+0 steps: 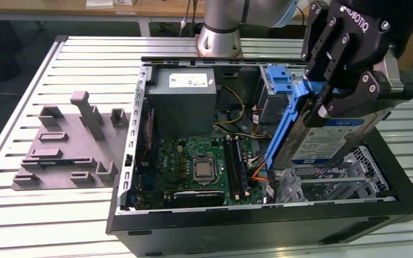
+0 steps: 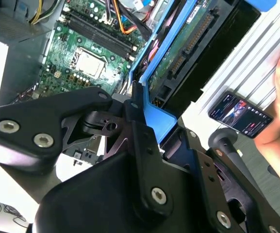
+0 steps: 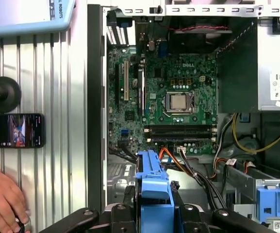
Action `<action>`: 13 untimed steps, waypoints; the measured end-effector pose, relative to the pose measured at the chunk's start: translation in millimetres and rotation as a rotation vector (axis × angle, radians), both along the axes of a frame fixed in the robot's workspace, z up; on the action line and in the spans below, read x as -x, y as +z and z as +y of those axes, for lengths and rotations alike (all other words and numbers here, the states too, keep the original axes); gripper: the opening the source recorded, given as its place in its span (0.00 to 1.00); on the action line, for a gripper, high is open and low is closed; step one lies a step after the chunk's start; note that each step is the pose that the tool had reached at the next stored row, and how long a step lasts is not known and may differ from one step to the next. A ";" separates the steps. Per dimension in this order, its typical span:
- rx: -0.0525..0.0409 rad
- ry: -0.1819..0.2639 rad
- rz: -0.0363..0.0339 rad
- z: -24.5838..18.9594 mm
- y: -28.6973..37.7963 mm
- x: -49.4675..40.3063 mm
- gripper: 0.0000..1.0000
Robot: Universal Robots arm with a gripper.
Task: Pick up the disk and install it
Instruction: 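Insert the disk into the insertion slot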
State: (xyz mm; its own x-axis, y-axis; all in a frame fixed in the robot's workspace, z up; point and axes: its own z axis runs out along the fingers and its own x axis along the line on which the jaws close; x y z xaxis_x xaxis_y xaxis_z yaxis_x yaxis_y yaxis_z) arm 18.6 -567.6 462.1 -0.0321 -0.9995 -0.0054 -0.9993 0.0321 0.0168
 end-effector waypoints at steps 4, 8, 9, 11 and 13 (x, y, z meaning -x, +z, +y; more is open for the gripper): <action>-0.0003 0.000 0.0000 -1.8 -1.7 -9.3 0.36; 0.0002 0.000 0.0005 -2.0 -2.6 -18.4 0.36; 0.0002 0.000 0.0006 -2.0 -2.6 -18.4 0.36; 0.0000 0.000 0.0005 -2.0 -2.8 -18.5 0.36; 0.0000 0.000 0.0005 -2.0 -2.8 -18.5 0.36</action>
